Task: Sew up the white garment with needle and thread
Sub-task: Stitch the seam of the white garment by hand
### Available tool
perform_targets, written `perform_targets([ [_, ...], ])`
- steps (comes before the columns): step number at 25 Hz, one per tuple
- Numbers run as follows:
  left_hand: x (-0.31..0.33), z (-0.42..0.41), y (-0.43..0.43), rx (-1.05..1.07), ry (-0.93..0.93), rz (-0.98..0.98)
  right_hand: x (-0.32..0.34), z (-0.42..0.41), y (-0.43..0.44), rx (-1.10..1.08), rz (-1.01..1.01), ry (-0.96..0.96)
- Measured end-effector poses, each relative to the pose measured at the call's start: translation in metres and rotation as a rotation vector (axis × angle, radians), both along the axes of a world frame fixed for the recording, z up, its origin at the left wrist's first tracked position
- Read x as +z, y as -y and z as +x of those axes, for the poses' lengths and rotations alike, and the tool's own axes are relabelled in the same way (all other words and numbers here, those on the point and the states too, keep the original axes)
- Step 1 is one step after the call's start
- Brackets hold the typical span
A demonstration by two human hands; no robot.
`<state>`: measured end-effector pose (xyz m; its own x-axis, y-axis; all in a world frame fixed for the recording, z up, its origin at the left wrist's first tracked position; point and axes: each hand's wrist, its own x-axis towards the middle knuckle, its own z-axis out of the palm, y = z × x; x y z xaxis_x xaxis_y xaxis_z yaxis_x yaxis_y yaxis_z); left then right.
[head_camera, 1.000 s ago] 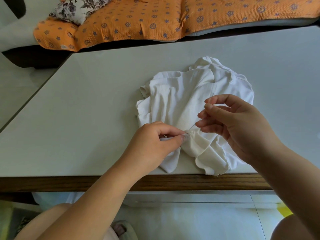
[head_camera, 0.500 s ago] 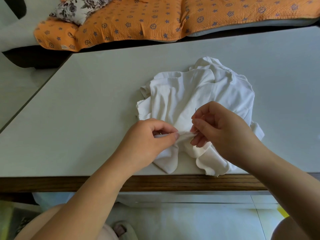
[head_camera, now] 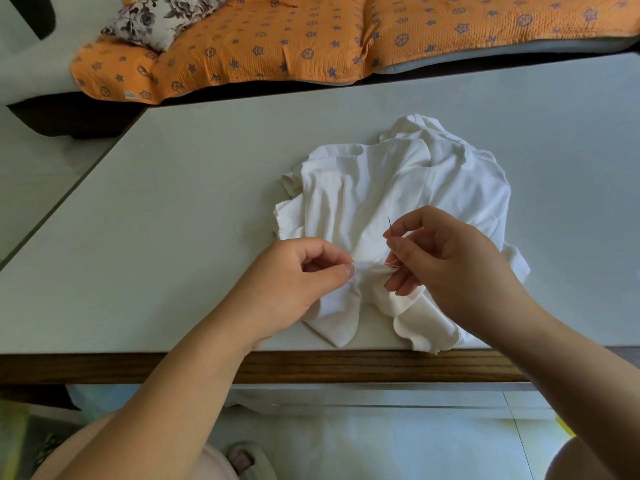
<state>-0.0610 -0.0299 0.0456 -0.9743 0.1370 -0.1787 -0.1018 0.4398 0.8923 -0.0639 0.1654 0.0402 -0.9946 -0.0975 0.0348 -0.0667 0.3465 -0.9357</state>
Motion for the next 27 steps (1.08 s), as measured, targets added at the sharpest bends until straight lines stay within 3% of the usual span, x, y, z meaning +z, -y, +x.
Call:
perform_targets([
  [12,-0.0004,0.0005,0.0008,-0.058,-0.129,-0.071,0.0036,0.0012,0.0011,0.025,-0.110,0.095],
  [17,-0.0041,-0.0021,0.0037,-0.021,-0.170,-0.166,0.0058,-0.0036,-0.0013,-0.091,-0.170,0.072],
  [27,-0.0073,0.0000,0.0077,0.030,-0.231,-0.224,0.0095,-0.0025,0.0063,-0.132,-0.486,0.092],
])
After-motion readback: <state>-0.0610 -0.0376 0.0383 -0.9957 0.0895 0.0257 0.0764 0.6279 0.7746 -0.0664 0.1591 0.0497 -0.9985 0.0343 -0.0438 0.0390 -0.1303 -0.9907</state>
